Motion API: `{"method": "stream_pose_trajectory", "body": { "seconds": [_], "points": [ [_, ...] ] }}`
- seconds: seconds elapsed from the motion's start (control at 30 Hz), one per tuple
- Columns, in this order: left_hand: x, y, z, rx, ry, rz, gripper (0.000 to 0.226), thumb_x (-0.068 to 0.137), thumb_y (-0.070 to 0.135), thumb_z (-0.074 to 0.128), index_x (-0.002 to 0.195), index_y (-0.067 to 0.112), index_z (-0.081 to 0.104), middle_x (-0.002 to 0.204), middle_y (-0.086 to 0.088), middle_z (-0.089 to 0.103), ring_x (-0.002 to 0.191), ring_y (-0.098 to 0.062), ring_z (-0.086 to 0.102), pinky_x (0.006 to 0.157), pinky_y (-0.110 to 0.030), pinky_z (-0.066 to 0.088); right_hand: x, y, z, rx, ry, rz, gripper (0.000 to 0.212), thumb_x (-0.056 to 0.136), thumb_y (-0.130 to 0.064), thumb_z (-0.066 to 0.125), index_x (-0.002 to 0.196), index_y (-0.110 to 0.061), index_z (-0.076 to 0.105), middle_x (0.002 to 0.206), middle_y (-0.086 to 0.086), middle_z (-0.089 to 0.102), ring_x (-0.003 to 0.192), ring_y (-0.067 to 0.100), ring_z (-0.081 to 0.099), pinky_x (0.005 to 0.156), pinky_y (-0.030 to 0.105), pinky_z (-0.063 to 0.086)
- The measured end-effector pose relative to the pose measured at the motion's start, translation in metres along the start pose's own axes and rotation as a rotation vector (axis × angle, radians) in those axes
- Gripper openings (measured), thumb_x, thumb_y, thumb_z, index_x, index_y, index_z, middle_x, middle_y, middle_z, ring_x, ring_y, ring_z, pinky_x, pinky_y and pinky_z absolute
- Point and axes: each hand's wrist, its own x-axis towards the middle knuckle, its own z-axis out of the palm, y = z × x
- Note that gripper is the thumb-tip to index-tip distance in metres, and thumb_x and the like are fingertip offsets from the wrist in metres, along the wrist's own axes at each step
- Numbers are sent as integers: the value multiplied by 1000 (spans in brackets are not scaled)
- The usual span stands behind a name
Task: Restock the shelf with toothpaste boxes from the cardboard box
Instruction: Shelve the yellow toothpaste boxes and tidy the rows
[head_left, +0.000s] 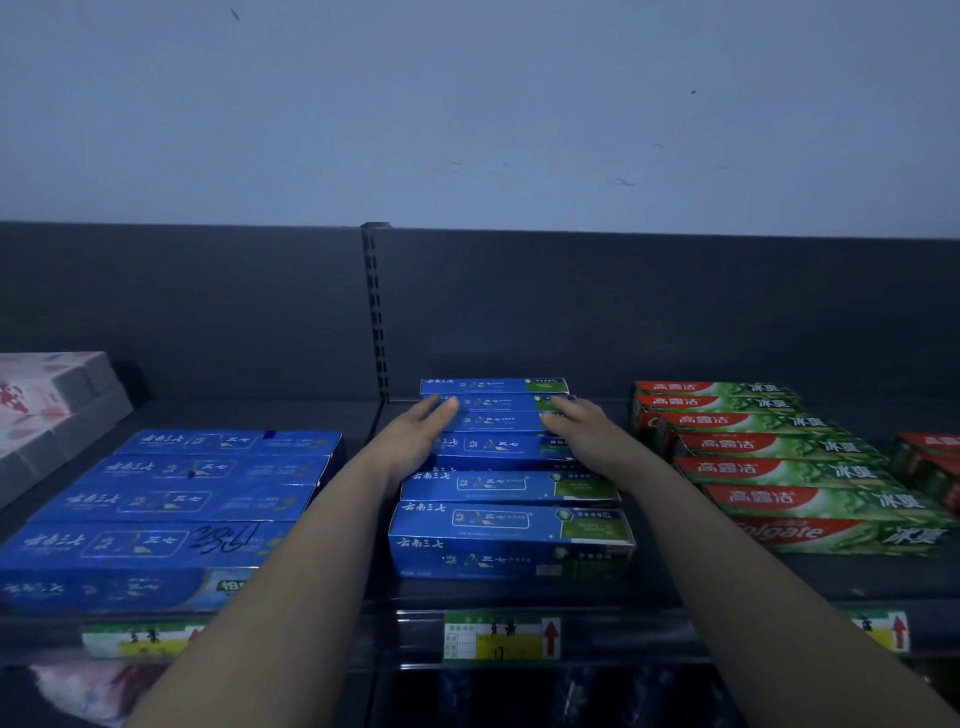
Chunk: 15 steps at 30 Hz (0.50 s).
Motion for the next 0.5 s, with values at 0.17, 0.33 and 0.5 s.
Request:
{"method": "stream_pose_trajectory", "body": {
  "seconds": [0.17, 0.33, 0.5],
  "points": [
    [-6, -6, -9, -99, -78, -66, 107, 47, 85, 65, 140, 35, 46, 140, 5, 52, 121, -24, 56, 110, -47, 36, -14, -1, -7, -8, -50, 16, 61, 97, -47, 44, 151, -26, 27, 161, -1, 5, 146, 24, 15, 117, 42, 19],
    [-25, -8, -10, -59, -84, -46, 108, 50, 85, 63, 142, 35, 42, 145, 9, 46, 129, -20, 49, 114, -44, 31, -40, -3, -9, -43, -73, -12, 60, 99, -42, 44, 152, -21, 26, 161, 1, 10, 146, 23, 17, 116, 40, 22],
    [-41, -10, -5, -5, -59, -37, 82, 76, 74, 55, 146, 37, 35, 152, 9, 36, 135, -20, 41, 116, -44, 27, -61, -3, -7, -80, -84, -57, 53, 101, -33, 42, 150, -15, 29, 159, 3, 14, 144, 21, 19, 105, 31, 23]
  ]
}}
